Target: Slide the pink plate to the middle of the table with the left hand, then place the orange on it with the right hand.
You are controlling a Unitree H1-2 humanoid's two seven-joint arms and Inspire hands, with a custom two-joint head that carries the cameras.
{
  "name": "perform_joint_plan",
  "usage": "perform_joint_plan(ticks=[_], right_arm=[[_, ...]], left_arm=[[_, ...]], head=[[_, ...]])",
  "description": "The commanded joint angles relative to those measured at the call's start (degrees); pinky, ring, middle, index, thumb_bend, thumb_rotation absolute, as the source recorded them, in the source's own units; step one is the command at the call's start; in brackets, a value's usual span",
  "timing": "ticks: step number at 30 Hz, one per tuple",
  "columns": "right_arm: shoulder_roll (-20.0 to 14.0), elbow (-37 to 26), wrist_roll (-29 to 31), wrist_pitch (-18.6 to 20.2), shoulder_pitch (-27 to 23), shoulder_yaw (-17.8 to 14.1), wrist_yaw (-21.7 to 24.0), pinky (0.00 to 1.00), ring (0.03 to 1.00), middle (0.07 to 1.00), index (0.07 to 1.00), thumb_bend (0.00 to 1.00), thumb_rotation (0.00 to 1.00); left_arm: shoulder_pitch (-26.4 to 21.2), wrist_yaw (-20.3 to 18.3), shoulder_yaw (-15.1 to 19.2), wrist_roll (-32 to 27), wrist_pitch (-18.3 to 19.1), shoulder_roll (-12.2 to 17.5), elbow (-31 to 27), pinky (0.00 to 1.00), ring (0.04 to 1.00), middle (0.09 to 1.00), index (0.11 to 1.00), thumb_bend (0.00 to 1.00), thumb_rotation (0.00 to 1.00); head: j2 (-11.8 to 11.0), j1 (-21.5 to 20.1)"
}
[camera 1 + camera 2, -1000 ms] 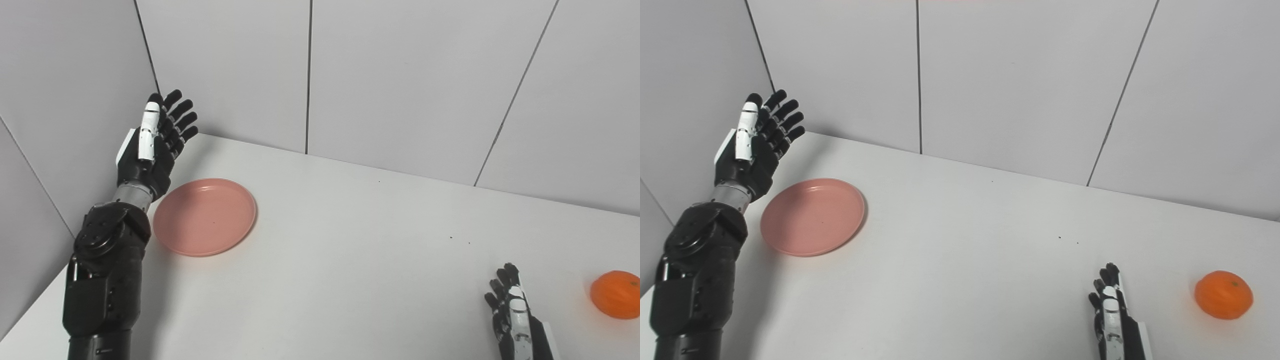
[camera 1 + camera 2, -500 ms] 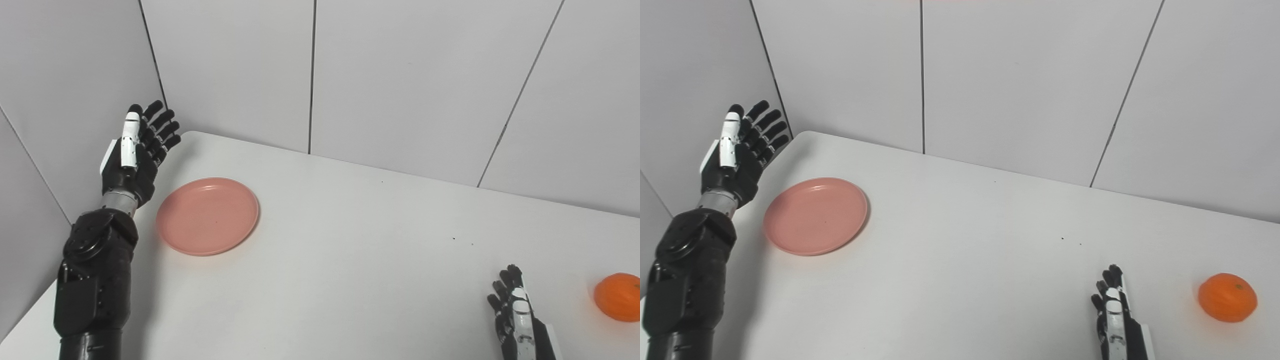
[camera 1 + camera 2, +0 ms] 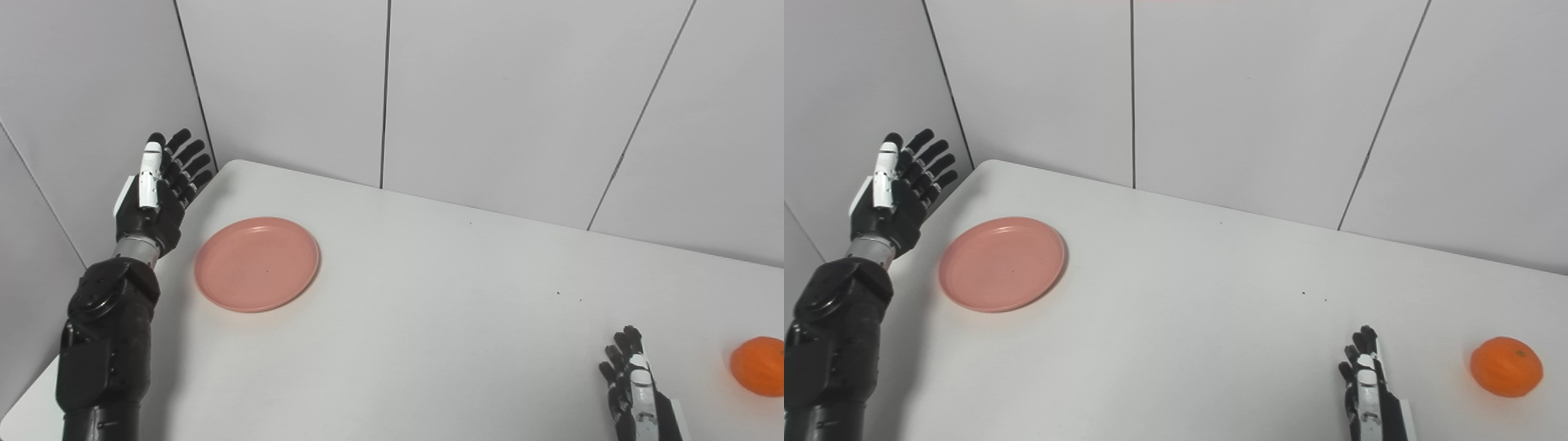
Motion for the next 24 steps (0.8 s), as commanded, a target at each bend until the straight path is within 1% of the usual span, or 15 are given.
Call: perform_joint_plan(ticks=[1,8,13,21,24], right_arm=[[-0.49,-1.47,0.4,0.09,0.12,-0.22,0.67,1.0,1.0,1.0,1.0,0.15,1.0],[-0.88,-1.61,0.76,0.51,0.1,-0.19,0.78,1.0,1.0,1.0,1.0,0.14,1.0],[-0.8,-1.64,1.35,0.54,0.1,-0.3,0.95,1.0,1.0,1.0,1.0,0.15,1.0],[-1.23,-1.4,1.32,-0.22,-0.04,-0.28,1.2,1.0,1.0,1.0,1.0,0.14,1.0],[-1.18,-1.62,1.47,0.23,0.04,-0.39,1.05,1.0,1.0,1.0,1.0,0.15,1.0]], left_arm=[[-0.49,-0.53,0.18,-0.18,-2.82,1.8,-1.0,0.88,0.884,0.882,0.864,0.35,1.0],[0.66,0.0,0.05,0.31,-2.64,2.01,-1.37,0.88,0.88,0.88,0.86,0.32,1.0],[1.05,-0.17,-0.1,0.63,-2.84,2.28,0.0,0.89,0.89,0.889,0.872,0.32,1.0],[1.33,0.13,0.37,-0.18,-3.79,1.31,2.21,0.9,0.893,0.887,0.871,0.3,1.0],[1.61,0.21,0.52,-0.22,-3.99,1.2,2.55,0.9,0.897,0.891,0.877,0.3,1.0]], head=[[0.06,-0.03],[0.21,0.34],[0.28,0.32],[0.38,0.53],[0.54,0.63]])
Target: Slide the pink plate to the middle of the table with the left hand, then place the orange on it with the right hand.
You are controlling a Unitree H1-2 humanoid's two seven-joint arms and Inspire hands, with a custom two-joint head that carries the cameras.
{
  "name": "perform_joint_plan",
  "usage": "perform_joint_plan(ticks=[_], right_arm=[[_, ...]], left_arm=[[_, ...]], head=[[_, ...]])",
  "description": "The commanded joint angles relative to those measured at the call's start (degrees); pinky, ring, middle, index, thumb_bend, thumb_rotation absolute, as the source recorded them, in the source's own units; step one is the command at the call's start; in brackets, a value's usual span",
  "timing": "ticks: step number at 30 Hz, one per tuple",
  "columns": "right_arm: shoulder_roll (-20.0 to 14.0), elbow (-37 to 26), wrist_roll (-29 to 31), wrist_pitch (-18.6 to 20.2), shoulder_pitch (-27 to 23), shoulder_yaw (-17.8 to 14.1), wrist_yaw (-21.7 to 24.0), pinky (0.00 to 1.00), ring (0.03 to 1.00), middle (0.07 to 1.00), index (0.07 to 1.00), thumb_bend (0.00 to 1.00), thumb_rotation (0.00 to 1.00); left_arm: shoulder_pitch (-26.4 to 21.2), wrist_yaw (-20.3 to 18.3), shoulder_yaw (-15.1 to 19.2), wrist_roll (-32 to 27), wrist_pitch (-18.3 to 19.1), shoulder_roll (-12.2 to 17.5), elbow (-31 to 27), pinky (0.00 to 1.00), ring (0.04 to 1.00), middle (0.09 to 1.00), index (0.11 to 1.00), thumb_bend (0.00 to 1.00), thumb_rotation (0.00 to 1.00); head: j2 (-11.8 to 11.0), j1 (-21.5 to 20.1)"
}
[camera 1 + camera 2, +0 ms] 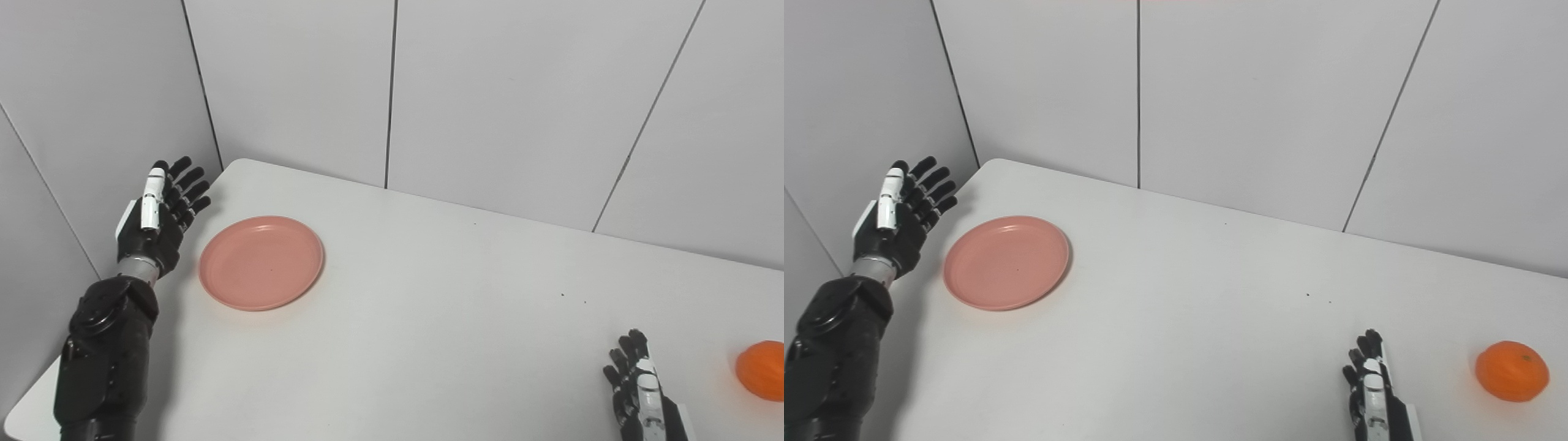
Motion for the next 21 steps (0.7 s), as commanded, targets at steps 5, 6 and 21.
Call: perform_joint_plan(ticks=[5,6,21], right_arm=[[-0.26,-1.39,0.54,-0.16,-0.13,-0.41,0.45,1.0,1.0,1.0,1.0,0.15,1.0],[-0.24,-1.38,0.52,-0.19,-0.12,-0.43,0.42,1.0,1.0,1.0,1.0,0.15,1.0],[-0.38,-1.4,0.62,0.03,-0.34,-0.74,0.34,1.0,1.0,1.0,1.0,0.13,1.0]], left_arm=[[-0.57,-1.1,0.13,-0.29,-4.18,1.5,0.46,0.91,0.899,0.893,0.877,0.3,1.0],[-0.52,-1.29,0.09,-0.29,-4.49,1.57,0.84,0.92,0.901,0.894,0.879,0.3,1.0],[0.68,-2.42,-0.58,-0.22,-8.05,1.34,5.14,0.9,0.895,0.892,0.881,0.31,1.0]], head=[[0.19,0.09],[0.19,0.09],[0.56,0.23]])
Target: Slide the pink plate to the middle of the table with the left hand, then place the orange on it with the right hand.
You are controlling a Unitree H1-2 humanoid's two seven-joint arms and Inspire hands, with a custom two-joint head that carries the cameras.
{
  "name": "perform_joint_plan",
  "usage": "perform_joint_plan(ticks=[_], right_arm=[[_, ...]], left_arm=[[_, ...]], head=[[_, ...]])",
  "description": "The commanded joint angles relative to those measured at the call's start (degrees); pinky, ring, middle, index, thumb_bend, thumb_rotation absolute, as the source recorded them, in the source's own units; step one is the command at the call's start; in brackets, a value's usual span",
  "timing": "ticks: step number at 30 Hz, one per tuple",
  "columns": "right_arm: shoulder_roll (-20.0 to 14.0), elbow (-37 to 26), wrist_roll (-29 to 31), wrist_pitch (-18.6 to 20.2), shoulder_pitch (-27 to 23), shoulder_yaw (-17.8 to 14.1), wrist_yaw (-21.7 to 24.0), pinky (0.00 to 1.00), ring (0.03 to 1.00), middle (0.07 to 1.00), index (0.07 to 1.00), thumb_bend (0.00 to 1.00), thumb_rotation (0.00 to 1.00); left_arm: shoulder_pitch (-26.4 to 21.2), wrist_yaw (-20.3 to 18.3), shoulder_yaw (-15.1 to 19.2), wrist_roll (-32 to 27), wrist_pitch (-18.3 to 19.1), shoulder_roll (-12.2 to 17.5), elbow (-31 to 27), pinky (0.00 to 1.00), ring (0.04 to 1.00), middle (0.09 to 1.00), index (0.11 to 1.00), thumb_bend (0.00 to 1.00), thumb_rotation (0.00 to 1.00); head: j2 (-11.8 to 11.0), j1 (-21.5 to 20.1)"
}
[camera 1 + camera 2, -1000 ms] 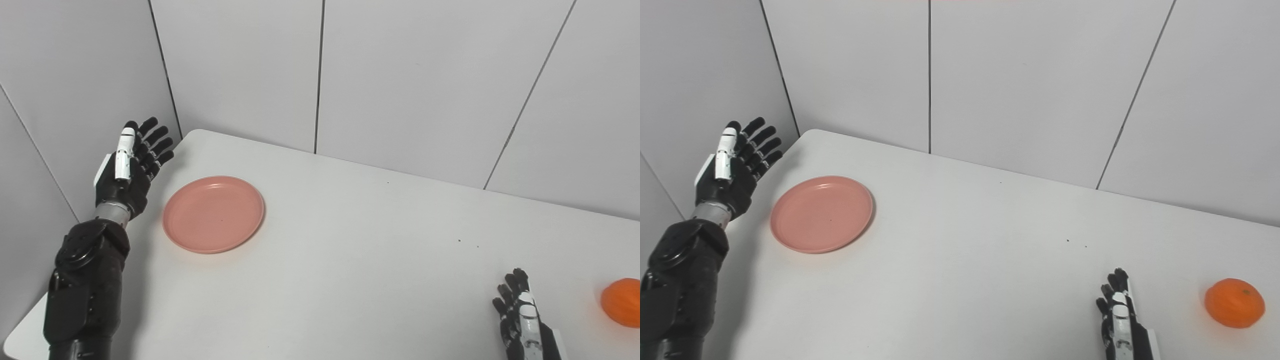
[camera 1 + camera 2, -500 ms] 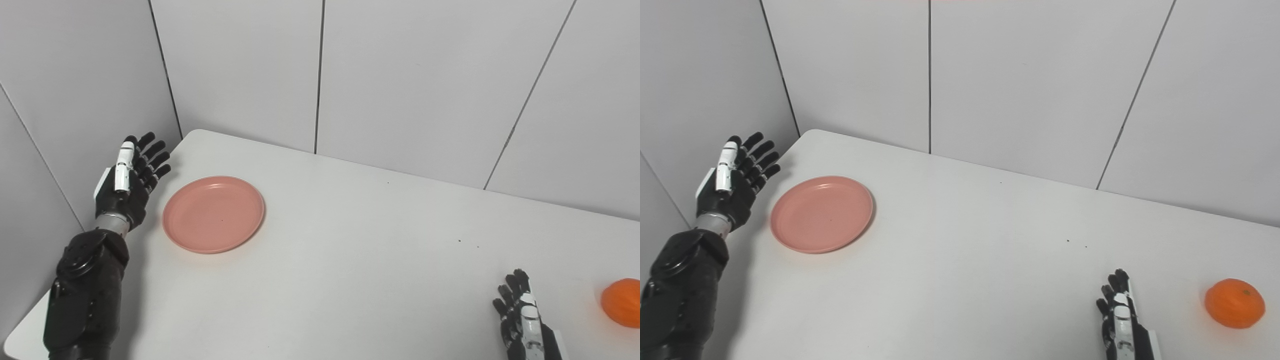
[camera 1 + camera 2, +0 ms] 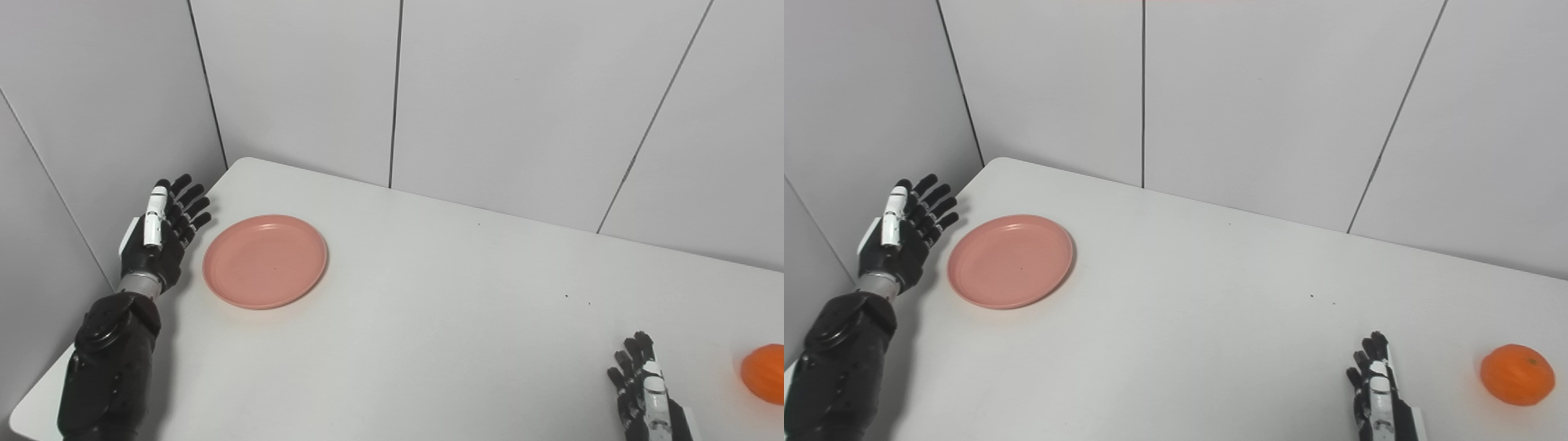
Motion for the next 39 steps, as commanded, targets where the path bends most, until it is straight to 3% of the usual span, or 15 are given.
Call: perform_joint_plan(ticks=[1,13,21,27,39], right_arm=[[-0.44,-1.37,0.05,0.05,-0.38,-0.37,0.34,1.0,1.0,1.0,1.0,0.14,1.0],[-0.46,-2.07,-0.1,0.83,-0.17,-0.31,0.35,1.0,1.0,1.0,1.0,0.14,1.0],[0.05,-2.25,0.22,1.08,-0.21,-0.56,0.07,1.0,1.0,1.0,1.0,0.14,1.0],[0.17,-2.09,-0.27,0.78,-0.21,-0.63,-0.04,1.0,1.0,1.0,1.0,0.14,1.0],[0.32,-2.33,-0.33,0.93,-0.1,-0.52,-0.18,1.0,1.0,1.0,1.0,0.15,1.0]], left_arm=[[-0.97,-1.25,-0.24,-0.2,-3.31,1.38,-0.3,0.91,0.9,0.897,0.885,0.32,1.0],[-1.07,-2.25,-0.5,-0.96,-4.13,0.42,3.19,0.88,0.886,0.889,0.877,0.31,1.0],[-0.3,-3.23,-2.16,-0.28,-5.11,-0.27,3.79,0.93,0.913,0.912,0.905,0.29,1.0],[-0.38,-3.57,-3.21,-0.16,-6.75,-0.32,5.66,0.93,0.913,0.91,0.905,0.33,1.0],[-0.65,-3.74,-4.88,-0.66,-6.36,-0.75,5.77,0.92,0.9,0.898,0.889,0.36,1.0]], head=[[0.14,0.04],[0.53,0.02],[0.62,0.0],[0.65,-0.02],[0.98,-0.34]])
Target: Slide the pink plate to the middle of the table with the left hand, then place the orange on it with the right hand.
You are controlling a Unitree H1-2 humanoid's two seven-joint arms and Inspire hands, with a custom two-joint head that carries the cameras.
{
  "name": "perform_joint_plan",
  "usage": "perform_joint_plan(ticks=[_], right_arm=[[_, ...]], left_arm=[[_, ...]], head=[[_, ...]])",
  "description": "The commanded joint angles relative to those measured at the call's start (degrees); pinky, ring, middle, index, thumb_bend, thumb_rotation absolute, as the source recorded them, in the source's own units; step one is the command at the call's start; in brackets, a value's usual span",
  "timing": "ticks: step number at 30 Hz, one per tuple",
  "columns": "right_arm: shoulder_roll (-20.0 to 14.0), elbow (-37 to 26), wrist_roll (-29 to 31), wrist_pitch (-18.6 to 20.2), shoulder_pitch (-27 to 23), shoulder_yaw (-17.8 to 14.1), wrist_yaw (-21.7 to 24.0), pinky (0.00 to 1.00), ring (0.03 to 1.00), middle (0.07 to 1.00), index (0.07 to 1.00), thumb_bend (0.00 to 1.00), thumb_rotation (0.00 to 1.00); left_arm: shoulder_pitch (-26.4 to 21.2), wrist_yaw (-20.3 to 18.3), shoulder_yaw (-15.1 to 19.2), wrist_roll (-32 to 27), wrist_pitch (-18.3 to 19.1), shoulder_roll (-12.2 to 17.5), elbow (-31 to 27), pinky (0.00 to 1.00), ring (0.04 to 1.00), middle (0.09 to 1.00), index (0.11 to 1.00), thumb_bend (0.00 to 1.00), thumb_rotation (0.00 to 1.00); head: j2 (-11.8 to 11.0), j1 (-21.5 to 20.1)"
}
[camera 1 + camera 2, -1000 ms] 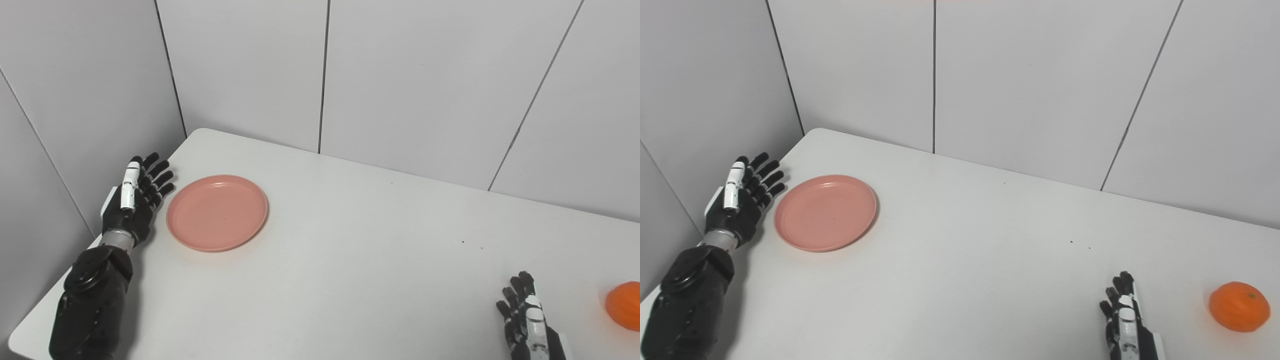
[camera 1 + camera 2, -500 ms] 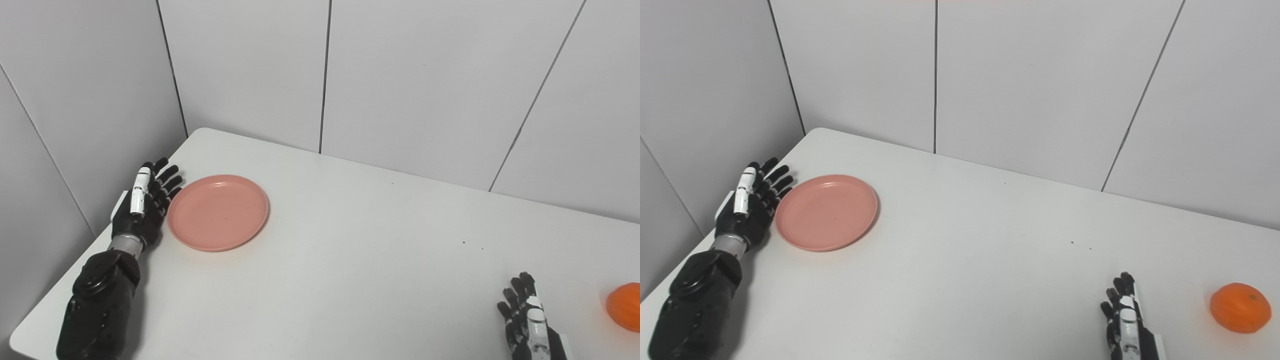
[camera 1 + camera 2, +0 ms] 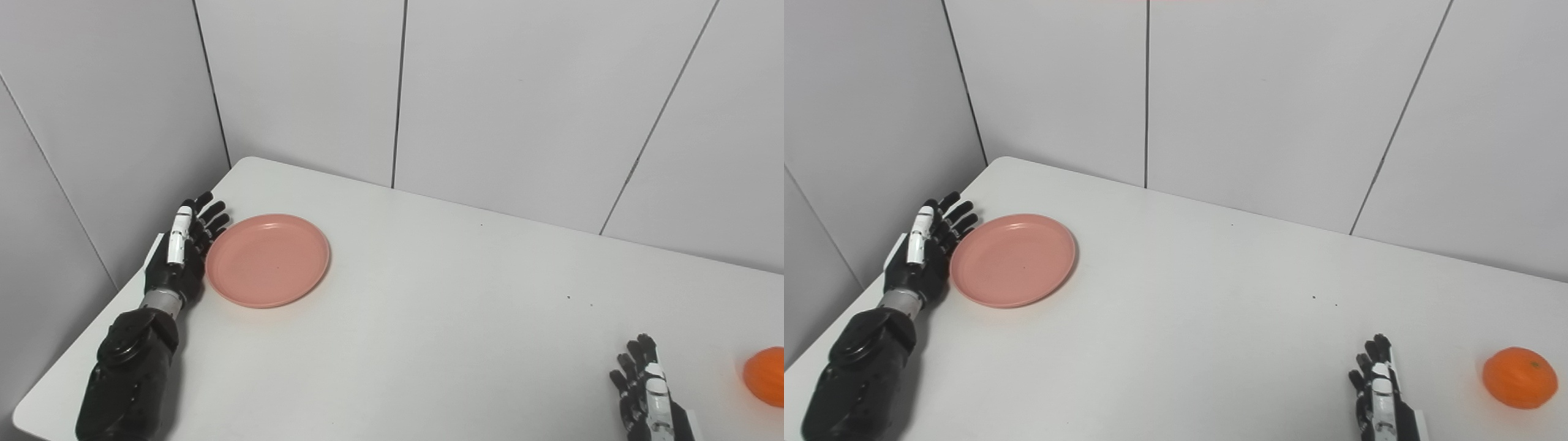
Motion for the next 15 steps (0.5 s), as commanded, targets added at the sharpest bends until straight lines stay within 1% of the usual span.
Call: perform_joint_plan(ticks=[1,3,7,10,15], right_arm=[[0.08,-1.73,-0.18,0.14,-0.26,-0.19,-0.1,1.0,1.0,1.0,1.0,0.16,1.0],[0.08,-1.92,0.01,0.6,-0.29,-0.18,-0.04,1.0,1.0,1.0,1.0,0.16,1.0],[0.01,-1.73,-0.19,0.51,-0.51,-0.25,-0.11,1.0,1.0,1.0,1.0,0.17,1.0],[-0.12,-1.91,-0.27,0.86,-0.55,-0.21,-0.05,1.0,1.0,1.0,1.0,0.17,1.0],[0.16,-1.85,-0.68,0.28,-0.49,-0.34,-0.5,1.0,1.0,1.0,1.0,0.16,1.0]], left_arm=[[-1.22,-0.63,-0.63,-0.5,0.05,-0.01,-0.21,0.91,0.893,0.892,0.882,0.37,1.0],[-1.29,-0.06,-0.94,-0.5,0.82,-0.33,-1.21,0.89,0.882,0.881,0.868,0.38,1.0],[-2.07,-0.22,-0.98,-0.69,0.33,-0.22,0.44,0.88,0.871,0.869,0.857,0.37,1.0],[-2.35,0.01,-1.16,-0.25,0.28,-0.25,0.6,0.88,0.864,0.864,0.853,0.36,1.0],[-2.68,0.56,-1.36,-0.06,0.6,-0.49,0.33,0.87,0.864,0.864,0.853,0.34,1.0]], head=[[0.23,-0.24],[0.27,-0.37],[0.34,-0.47],[0.48,-0.51],[0.6,-0.56]])
